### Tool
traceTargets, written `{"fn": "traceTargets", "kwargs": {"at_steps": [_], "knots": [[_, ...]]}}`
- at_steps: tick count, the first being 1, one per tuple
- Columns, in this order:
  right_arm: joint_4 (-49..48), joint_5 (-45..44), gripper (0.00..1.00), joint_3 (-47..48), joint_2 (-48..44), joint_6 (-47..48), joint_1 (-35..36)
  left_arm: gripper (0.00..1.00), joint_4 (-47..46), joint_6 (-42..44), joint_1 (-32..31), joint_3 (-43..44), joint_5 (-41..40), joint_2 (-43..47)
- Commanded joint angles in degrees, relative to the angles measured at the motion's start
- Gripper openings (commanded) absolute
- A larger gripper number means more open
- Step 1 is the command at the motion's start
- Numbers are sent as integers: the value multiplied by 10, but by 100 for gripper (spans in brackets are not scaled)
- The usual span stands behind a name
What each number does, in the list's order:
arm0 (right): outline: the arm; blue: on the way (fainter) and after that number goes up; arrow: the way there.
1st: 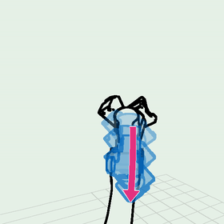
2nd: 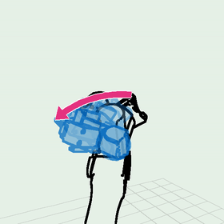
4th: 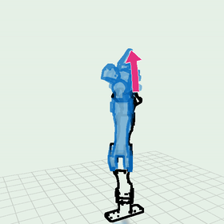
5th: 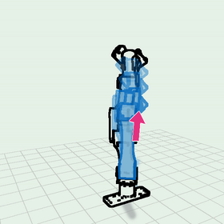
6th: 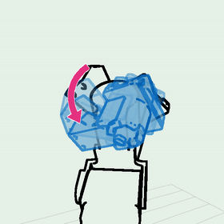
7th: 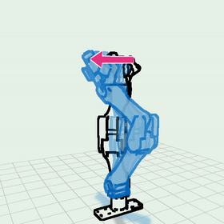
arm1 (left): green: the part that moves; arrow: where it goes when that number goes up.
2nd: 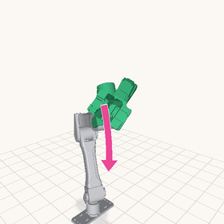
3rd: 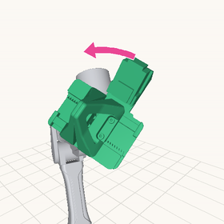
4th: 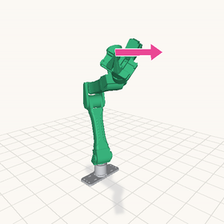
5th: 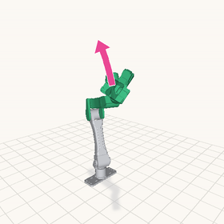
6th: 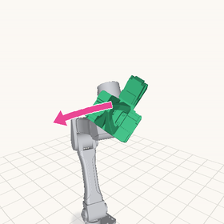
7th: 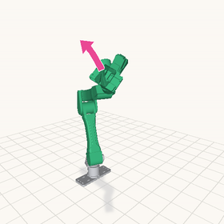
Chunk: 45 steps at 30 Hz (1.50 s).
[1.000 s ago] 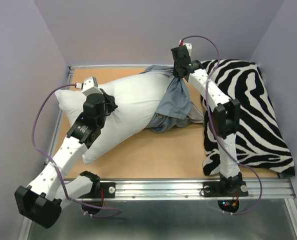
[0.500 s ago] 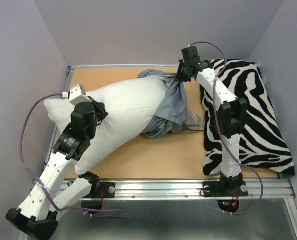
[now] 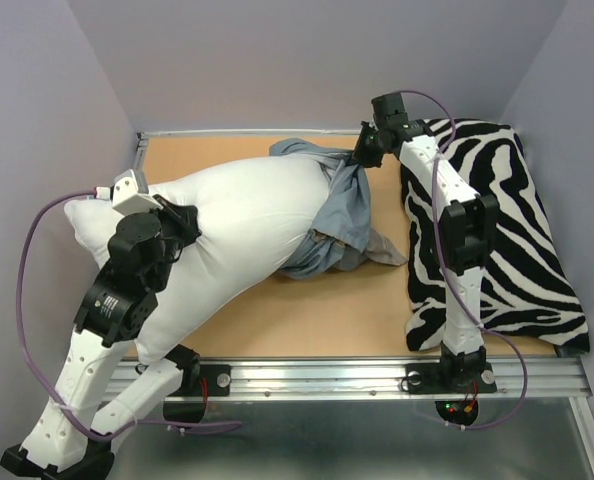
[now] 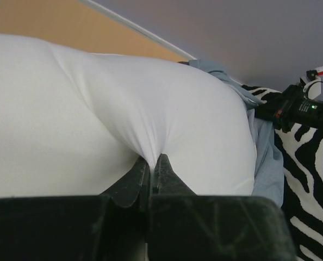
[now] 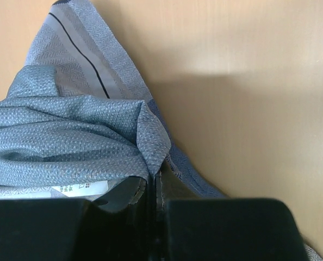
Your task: Remove the pillowcase from the pillow
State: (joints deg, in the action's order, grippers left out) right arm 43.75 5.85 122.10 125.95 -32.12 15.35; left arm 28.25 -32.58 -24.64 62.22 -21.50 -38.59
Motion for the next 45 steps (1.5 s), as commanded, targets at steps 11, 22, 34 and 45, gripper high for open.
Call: {"fn": "traceTargets", "kwargs": {"at_steps": [11, 22, 34, 45], "knots": [[-59, -218, 8, 7, 73, 21, -132, 0, -14, 61, 30, 206, -120, 108], [-58, -217, 6, 9, 83, 17, -141, 0, 10, 67, 30, 293, -100, 112], [-58, -183, 5, 10, 67, 0, -180, 0, -5, 75, 12, 232, -179, 143], [-60, -164, 2, 16, 58, -10, -190, 0, 19, 74, -33, 283, -203, 124]]}}
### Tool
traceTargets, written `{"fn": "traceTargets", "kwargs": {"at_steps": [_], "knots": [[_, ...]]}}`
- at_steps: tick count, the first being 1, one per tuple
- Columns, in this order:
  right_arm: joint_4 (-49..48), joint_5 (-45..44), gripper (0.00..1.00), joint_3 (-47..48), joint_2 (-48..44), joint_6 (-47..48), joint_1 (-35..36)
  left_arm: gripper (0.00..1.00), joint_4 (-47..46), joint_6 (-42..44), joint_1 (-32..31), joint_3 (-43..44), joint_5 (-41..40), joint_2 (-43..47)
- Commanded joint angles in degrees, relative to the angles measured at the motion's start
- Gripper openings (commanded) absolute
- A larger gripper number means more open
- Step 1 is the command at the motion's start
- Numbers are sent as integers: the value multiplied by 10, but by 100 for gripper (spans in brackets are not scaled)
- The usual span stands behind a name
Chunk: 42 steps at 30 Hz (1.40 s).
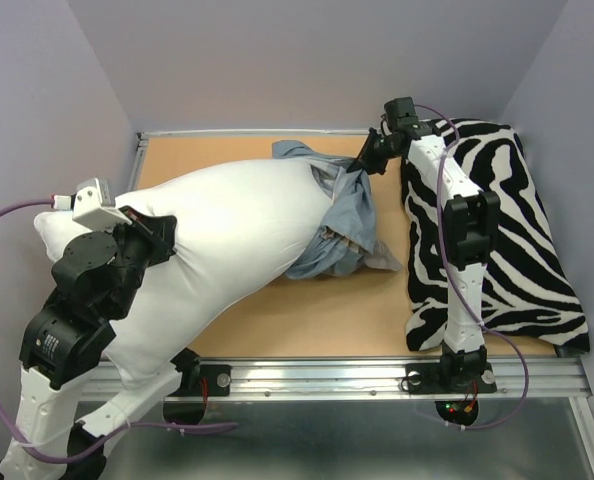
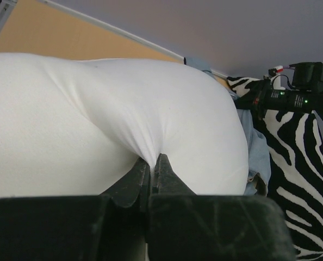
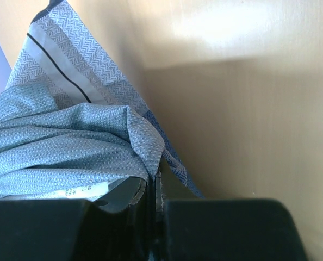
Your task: Remove the pillowcase from the pillow
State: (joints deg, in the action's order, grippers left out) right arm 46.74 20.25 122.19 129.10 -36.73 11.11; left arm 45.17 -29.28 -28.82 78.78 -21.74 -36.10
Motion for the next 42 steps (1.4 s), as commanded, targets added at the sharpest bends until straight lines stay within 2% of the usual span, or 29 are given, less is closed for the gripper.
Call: {"fn": "traceTargets", "kwargs": {"at_steps": [1, 3, 11, 26, 30, 32, 34, 37, 40, 42], "knots": [[-89, -311, 2, 16, 27, 36, -148, 0, -155, 39, 6, 116, -199, 101], [-89, -318, 2, 23, 31, 41, -149, 0, -159, 39, 5, 119, -197, 108], [-89, -301, 2, 26, 39, 28, -153, 0, -132, 57, 4, 222, -194, 86], [-86, -294, 1, 47, 45, 25, -154, 0, -129, 65, -9, 241, -207, 89], [-87, -285, 1, 38, 27, 24, -154, 0, -154, 63, -27, 172, -175, 77], [-89, -275, 1, 27, 10, 26, -152, 0, -180, 62, -44, 97, -161, 57], [-93, -272, 1, 13, -4, 32, -145, 0, -199, 60, -52, 21, -175, 39], [-123, -294, 0, -65, -54, 40, -124, 0, -265, 67, -57, -66, -230, 22], [-163, -291, 0, -118, -103, 38, -112, 2, -293, 69, -57, -111, -254, -13], [-179, -288, 1, -143, -119, 39, -80, 8, -314, 63, -55, -127, -259, -48]]}}
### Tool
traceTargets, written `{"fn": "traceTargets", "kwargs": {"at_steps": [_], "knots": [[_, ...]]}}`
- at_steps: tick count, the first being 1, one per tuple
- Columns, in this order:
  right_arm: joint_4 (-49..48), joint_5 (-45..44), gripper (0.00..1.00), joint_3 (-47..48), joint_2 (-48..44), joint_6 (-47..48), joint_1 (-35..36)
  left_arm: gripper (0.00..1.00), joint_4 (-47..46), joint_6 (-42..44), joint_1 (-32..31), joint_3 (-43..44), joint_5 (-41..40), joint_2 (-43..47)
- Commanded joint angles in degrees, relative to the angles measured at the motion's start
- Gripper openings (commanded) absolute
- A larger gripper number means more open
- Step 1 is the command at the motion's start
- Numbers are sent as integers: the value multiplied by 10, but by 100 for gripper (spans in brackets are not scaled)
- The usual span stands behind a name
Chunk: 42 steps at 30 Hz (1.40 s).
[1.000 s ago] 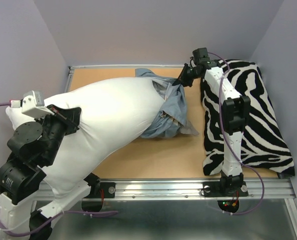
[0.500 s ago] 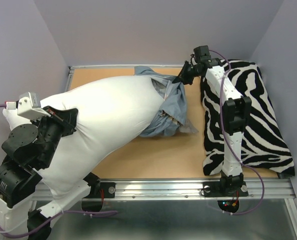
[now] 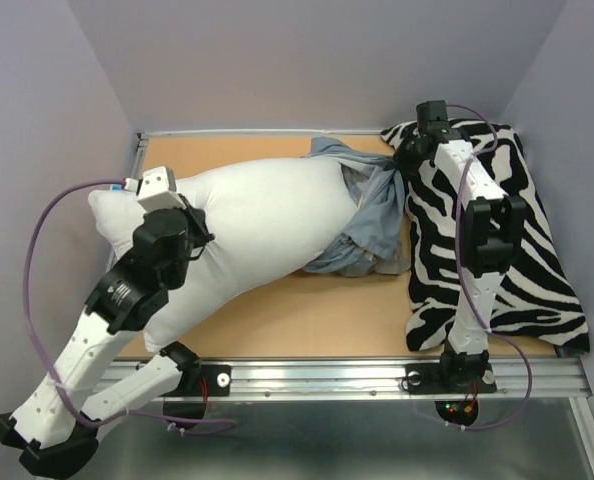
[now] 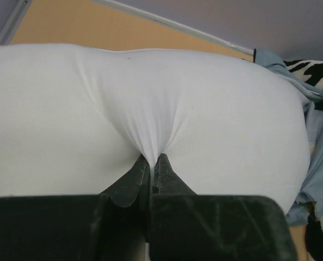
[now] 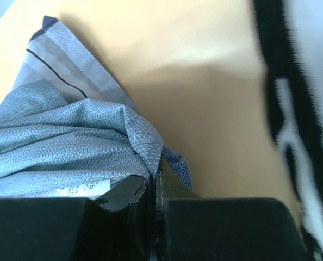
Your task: Remove the pillowcase from the pillow
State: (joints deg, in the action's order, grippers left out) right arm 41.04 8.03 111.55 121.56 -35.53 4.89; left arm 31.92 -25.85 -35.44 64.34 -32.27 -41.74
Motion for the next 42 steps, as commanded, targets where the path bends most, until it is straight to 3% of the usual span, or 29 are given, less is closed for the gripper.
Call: {"fn": "traceTargets", "kwargs": {"at_steps": [1, 4, 7, 11, 12, 15, 17, 20, 22, 26, 28, 33, 42], "knots": [[-124, -166, 1, -40, -46, 32, -7, 10, -185, 25, 15, 16, -151, -4], [-127, -172, 2, -46, -47, 48, 33, 20, -209, 18, 47, 4, -107, -47], [-134, -167, 5, -54, -47, 54, 57, 32, -225, -1, 97, -8, -10, -91], [-138, -161, 10, -54, -47, 63, 79, 50, -244, -26, 129, -29, 16, -138], [-138, -159, 12, -53, -48, 63, 81, 50, -251, -24, 132, -32, 19, -147], [-138, -152, 26, -57, -56, 72, 86, 51, -263, -5, 137, -23, 55, -174], [-137, -154, 44, -64, -72, 83, 89, 61, -264, 0, 135, -11, 101, -179], [-138, -151, 57, -70, -90, 94, 94, 62, -250, -17, 103, -15, 89, -189], [-137, -152, 69, -82, -112, 104, 100, 66, -246, -42, 35, -27, 50, -202], [-137, -161, 80, -110, -160, 110, 108, 66, -216, -98, -43, -29, -5, -231], [-137, -163, 83, -137, -193, 114, 115, 99, -203, -122, -78, -39, -33, -233], [-138, -176, 86, -209, -267, 109, 140, 99, -186, -148, -113, -62, -60, -246], [-177, -281, 91, -384, -355, 51, 321, 99, -232, -142, -133, -100, -37, -317]]}}
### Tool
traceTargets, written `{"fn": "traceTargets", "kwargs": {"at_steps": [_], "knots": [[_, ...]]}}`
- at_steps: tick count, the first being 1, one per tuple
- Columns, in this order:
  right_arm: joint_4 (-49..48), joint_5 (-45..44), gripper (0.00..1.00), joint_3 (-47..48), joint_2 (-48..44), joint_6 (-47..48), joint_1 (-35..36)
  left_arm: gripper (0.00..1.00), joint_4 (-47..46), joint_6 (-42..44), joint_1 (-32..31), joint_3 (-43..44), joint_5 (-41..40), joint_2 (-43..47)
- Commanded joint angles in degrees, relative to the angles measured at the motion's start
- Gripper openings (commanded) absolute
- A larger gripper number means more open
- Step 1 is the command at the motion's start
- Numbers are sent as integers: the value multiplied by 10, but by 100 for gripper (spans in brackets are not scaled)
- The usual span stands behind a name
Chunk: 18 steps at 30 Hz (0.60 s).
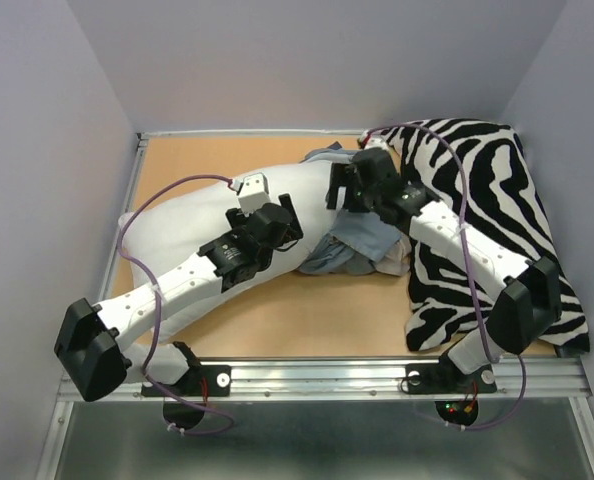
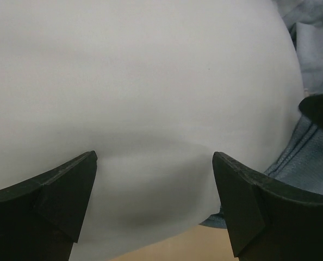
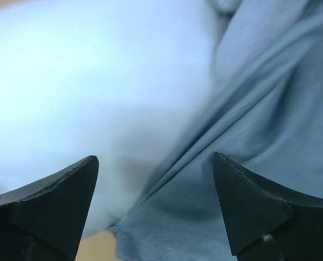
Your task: Remove the pillowcase from the pillow
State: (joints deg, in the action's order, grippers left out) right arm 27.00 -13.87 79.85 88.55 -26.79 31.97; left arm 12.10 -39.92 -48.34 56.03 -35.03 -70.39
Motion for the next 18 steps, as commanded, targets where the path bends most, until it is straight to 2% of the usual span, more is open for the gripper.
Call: {"fn": "traceTargets", "kwargs": {"at_steps": [1, 5, 8, 10, 11, 12, 13, 18], "knots": [[-44, -66, 91, -78, -23, -41, 59, 99, -38, 1, -4, -20, -7, -41], [-55, -92, 91, -104, 2, -70, 97, 99, -74, -6, -2, -43, -2, -67], [-56, -112, 91, -145, -6, -97, 113, 95, -102, -5, 22, -73, 19, -57], [-62, -121, 91, -187, -26, -105, 113, 71, -117, -2, 35, -91, 32, -47], [-63, -123, 91, -198, -52, -107, 113, 32, -136, 5, 53, -95, 48, -46], [-62, -124, 91, -212, -66, -105, 113, 5, -135, 4, 58, -96, 53, -49], [-62, -128, 91, -232, -79, -104, 113, 0, -132, 3, 66, -94, 62, -51], [-62, -122, 91, -282, -123, -116, 113, 0, -136, 10, 78, -83, 66, -45]]}}
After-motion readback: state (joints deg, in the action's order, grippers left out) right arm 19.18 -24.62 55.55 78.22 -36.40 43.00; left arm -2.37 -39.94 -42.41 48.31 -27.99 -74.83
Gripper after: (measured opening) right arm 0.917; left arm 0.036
